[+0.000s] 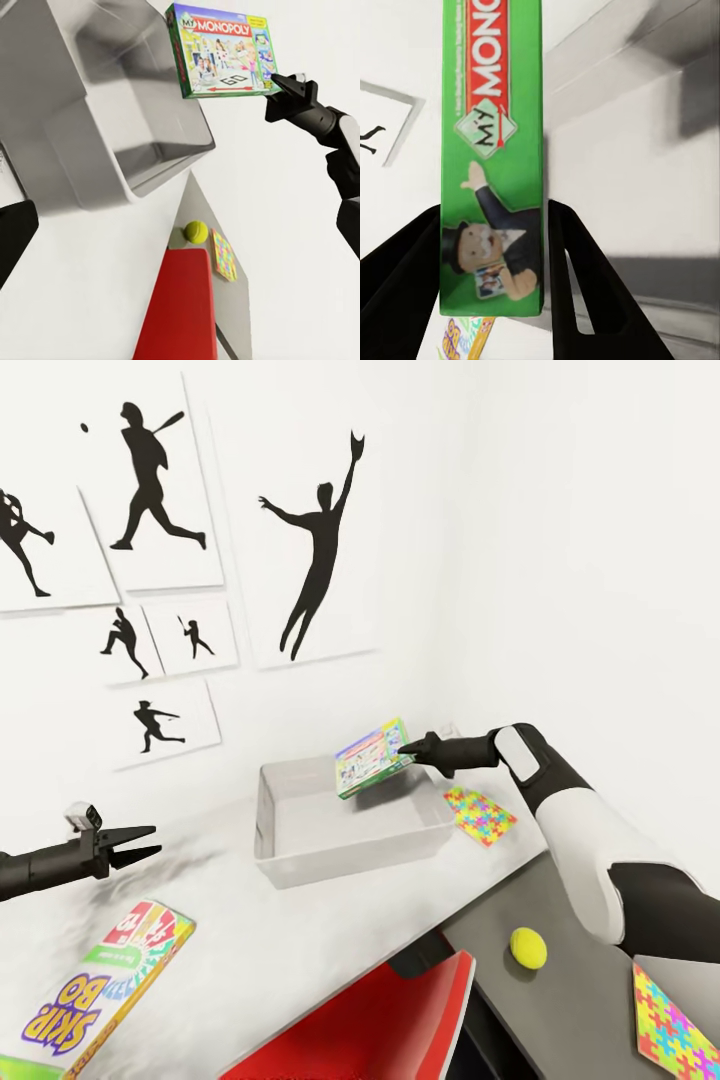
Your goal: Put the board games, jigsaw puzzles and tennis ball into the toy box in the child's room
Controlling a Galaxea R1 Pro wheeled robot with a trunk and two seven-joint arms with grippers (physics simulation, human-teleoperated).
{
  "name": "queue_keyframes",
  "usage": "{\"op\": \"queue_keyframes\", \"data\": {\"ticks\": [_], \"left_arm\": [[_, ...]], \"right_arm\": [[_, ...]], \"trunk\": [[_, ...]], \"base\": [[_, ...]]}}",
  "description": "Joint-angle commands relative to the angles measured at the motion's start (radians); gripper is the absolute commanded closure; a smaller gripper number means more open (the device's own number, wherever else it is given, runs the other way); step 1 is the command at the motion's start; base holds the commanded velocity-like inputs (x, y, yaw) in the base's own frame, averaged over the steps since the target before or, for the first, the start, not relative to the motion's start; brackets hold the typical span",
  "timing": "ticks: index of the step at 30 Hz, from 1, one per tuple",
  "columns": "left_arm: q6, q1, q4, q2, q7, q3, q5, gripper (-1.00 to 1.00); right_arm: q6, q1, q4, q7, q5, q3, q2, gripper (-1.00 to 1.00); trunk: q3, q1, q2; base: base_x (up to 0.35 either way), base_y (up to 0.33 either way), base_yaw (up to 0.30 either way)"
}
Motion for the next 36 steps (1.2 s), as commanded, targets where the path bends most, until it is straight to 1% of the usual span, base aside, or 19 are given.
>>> {"op": "queue_keyframes", "data": {"ticks": [1, 17, 22, 29, 36], "left_arm": [[0.010, -0.001, 0.000, 0.000, -0.004, 0.000, 0.000, -1.00], [0.011, -0.001, 0.000, 0.000, -0.004, 0.001, 0.000, -1.00], [0.011, -0.001, 0.000, 0.000, -0.004, 0.001, 0.000, -1.00], [0.011, -0.001, 0.000, 0.000, -0.004, 0.001, 0.000, -1.00], [0.011, -0.001, 0.000, 0.000, -0.004, 0.001, 0.000, -1.00]], "right_arm": [[0.002, -0.001, 0.001, 0.010, 0.006, 0.000, -0.001, 1.00], [0.002, -0.001, 0.017, 0.009, 0.006, -0.001, -0.003, 1.00], [0.002, -0.001, 0.043, 0.009, 0.006, -0.001, -0.003, 1.00], [0.002, -0.001, 0.054, 0.009, 0.007, -0.001, -0.003, 1.00], [0.002, -0.016, 0.074, 0.009, 0.007, -0.001, -0.003, 1.00]], "trunk": [[-0.003, 0.000, -0.001], [-0.029, 0.000, -0.001], [-0.037, 0.000, -0.001], [-0.049, 0.000, -0.001], [-0.060, 0.000, -0.001]], "base": [[0.000, 0.000, 0.000], [0.000, 0.000, 0.000], [0.000, 0.000, 0.000], [0.000, 0.000, 0.000], [0.000, 0.000, 0.000]]}}
